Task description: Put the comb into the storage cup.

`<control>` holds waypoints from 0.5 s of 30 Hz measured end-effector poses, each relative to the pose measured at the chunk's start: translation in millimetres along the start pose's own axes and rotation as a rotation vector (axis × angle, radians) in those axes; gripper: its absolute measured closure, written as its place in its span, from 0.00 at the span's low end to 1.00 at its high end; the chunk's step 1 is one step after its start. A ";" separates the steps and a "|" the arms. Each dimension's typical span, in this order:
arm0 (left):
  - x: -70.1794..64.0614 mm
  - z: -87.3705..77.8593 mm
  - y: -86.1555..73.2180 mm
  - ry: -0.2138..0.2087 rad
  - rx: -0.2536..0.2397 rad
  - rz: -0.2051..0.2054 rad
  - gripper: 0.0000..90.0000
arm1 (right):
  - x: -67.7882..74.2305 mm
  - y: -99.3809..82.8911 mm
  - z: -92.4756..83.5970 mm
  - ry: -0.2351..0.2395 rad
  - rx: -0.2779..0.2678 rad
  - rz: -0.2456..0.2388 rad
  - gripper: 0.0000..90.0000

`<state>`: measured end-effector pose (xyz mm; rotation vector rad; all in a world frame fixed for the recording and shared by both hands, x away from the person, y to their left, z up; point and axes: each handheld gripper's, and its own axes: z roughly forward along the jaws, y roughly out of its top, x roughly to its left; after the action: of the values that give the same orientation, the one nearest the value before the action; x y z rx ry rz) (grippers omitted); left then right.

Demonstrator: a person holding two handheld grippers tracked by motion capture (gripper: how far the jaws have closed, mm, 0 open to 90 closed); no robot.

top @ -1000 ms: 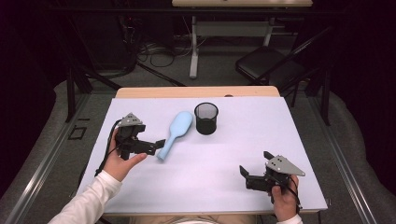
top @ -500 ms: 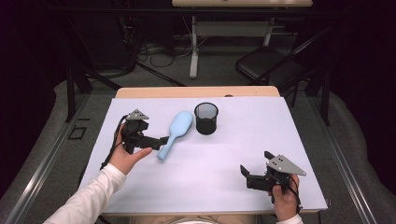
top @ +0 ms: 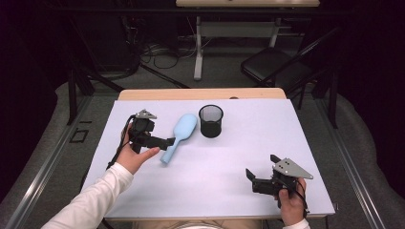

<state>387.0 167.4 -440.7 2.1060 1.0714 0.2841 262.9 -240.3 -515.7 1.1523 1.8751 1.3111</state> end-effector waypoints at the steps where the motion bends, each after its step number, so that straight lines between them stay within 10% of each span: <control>1: 0.0 0.2 0.9 0.000 0.003 0.000 0.00 | 0.0 0.1 0.0 0.001 -0.003 0.001 0.00; 15: 1.8 14.8 8.6 -0.002 0.052 -0.008 0.00 | -0.5 0.0 0.1 0.002 0.001 -0.002 0.00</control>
<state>400.6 157.9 -445.2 2.1471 1.0961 0.2527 263.2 -240.7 -515.8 1.1501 1.8776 1.3106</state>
